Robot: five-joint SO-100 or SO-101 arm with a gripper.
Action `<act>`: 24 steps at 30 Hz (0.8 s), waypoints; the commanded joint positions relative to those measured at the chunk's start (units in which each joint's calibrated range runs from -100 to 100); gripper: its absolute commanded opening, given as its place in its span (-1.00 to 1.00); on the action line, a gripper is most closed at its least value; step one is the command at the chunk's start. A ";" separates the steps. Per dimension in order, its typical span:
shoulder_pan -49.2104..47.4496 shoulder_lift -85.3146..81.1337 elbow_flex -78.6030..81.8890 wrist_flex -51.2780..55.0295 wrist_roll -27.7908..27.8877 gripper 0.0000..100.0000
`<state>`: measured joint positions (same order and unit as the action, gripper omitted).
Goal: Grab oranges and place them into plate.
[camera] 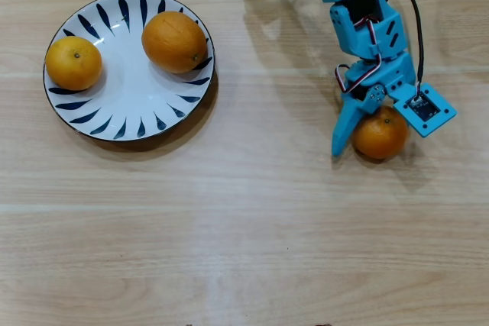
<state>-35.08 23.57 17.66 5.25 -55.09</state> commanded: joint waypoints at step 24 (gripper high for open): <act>7.58 -21.54 -4.31 34.24 5.11 -0.33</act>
<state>-32.71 15.28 16.51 21.27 -52.79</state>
